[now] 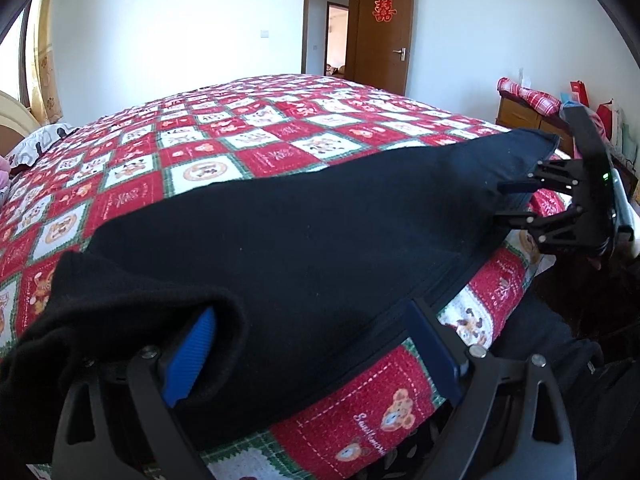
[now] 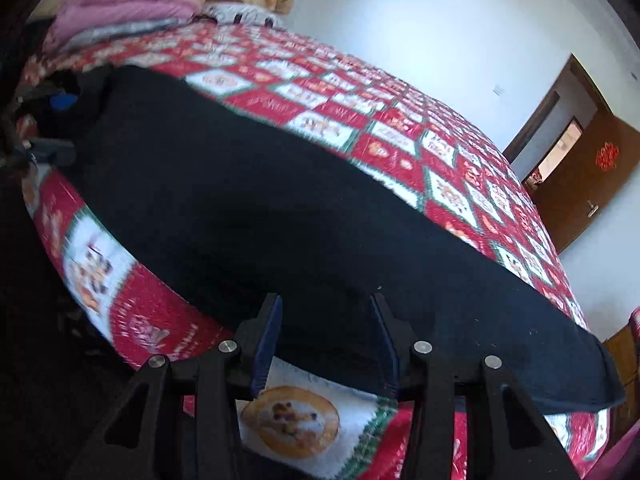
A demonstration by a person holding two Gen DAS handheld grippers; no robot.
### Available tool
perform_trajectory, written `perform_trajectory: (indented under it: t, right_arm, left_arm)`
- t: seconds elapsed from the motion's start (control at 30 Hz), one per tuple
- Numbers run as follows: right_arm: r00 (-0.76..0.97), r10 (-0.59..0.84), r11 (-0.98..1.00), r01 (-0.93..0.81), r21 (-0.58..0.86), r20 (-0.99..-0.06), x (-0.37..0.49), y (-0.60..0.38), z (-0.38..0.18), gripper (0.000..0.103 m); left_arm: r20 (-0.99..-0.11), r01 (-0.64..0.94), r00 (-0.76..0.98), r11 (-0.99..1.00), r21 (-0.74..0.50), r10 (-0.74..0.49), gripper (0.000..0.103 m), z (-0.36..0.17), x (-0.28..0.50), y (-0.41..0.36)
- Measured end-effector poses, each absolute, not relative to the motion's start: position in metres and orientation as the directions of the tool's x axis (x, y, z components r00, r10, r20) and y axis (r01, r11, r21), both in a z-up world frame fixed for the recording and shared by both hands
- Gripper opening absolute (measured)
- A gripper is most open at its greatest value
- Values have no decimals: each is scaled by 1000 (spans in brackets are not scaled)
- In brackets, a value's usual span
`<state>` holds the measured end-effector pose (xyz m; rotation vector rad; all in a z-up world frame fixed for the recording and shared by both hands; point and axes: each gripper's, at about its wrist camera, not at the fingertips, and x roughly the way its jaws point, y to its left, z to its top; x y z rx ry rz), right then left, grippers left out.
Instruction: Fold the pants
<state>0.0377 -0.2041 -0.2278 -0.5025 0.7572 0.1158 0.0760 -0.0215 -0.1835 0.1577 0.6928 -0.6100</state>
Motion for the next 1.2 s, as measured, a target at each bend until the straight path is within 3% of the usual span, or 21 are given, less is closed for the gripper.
perform_trajectory:
  t: [0.13, 0.2, 0.27, 0.33, 0.73, 0.83, 1.03, 1.2]
  right_arm:
    - [717, -61, 871, -301, -387, -694, 38, -205, -234, 44]
    - [707, -25, 891, -305, -336, -707, 41, -211, -231, 30]
    - [699, 18, 906, -314, -284, -715, 40, -214, -227, 6]
    - [699, 12, 904, -314, -292, -715, 40, -212, -227, 3]
    - [671, 89, 932, -317, -176, -736, 28, -222, -219, 2]
    - [662, 44, 926, -308, -218, -749, 32, -220, -233, 2]
    - [663, 25, 919, -310, -243, -748, 30, -217, -234, 2]
    - [656, 31, 924, -307, -229, -755, 31, -219, -235, 2]
  left_arm:
    - [-638, 576, 602, 815, -69, -480, 96, -184, 75, -21]
    - [-639, 575, 601, 815, -70, -479, 96, -184, 76, -22]
    - [-640, 576, 600, 815, -72, -481, 96, -183, 76, -21]
    - [-640, 575, 599, 815, -76, -482, 96, -183, 76, -19]
    - [-665, 545, 596, 835, -76, -449, 96, -190, 76, 4]
    - [-650, 536, 627, 843, -39, -429, 96, -179, 80, 14]
    - [-606, 356, 776, 915, 191, -176, 96, -151, 119, 88]
    - [-627, 207, 774, 971, 121, -87, 98, -149, 168, 167]
